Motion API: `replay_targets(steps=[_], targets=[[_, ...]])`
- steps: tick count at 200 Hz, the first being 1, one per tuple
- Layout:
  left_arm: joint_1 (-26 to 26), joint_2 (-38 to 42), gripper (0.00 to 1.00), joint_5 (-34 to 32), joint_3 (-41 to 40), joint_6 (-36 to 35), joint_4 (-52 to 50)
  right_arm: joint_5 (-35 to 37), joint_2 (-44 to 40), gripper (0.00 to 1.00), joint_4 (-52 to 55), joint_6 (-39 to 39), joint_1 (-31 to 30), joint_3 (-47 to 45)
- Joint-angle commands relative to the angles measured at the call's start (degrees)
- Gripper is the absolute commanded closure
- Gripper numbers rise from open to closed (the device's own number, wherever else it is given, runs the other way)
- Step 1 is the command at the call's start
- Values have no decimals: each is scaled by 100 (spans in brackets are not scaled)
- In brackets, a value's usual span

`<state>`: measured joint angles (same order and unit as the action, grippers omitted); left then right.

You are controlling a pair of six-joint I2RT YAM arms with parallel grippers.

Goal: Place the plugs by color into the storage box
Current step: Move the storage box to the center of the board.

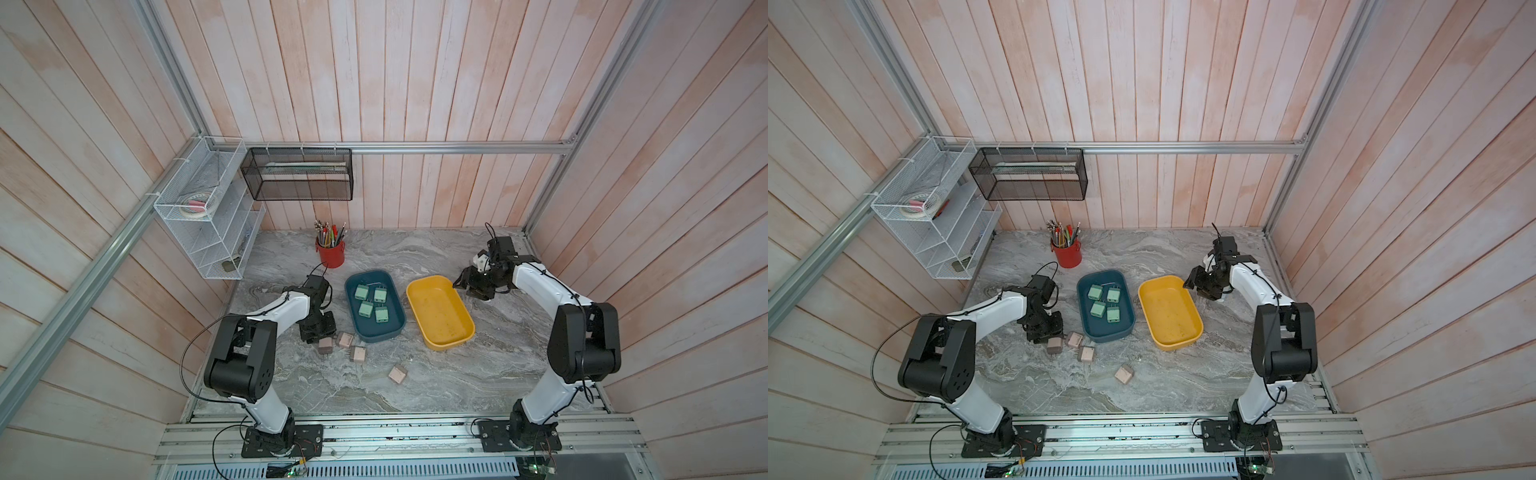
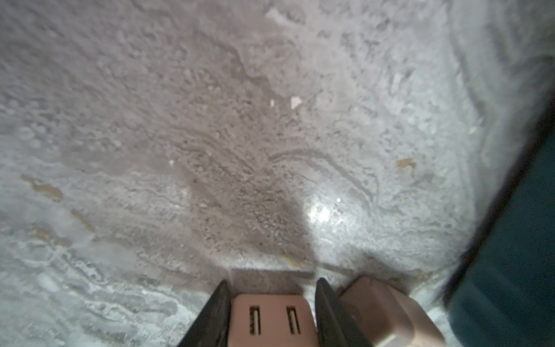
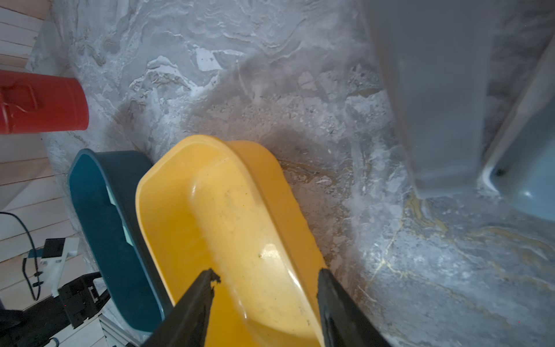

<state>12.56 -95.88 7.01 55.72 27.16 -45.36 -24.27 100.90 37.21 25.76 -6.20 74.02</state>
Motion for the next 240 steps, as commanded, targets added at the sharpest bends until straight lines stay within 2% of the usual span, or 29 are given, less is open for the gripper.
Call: replay_targets(steps=[1,81,97,125,137,169,222,240], targets=[[14,85,54,-31,98,-29,-211,-108,261,42,7,-164,-71,-245],[12,333,55,193,618,63,-772,-422,377,45,-594,369,-1004,-586],[21,374,50,239,564,-95,-774,-461,386,45,-667,471,-1143,-632],[112,579,33,272,377,-469,-723,-482,317,45,-767,592,-1253,-758],[174,695,29,318,287,-616,-694,-482,269,45,-788,622,-1255,-861],[362,863,26,448,130,-697,-623,-452,202,45,-790,623,-1261,-985],[502,842,26,275,-142,-434,-696,-406,189,44,-759,597,-1259,-960],[501,871,21,123,-233,-312,-671,-407,195,44,-774,606,-1258,-977]])
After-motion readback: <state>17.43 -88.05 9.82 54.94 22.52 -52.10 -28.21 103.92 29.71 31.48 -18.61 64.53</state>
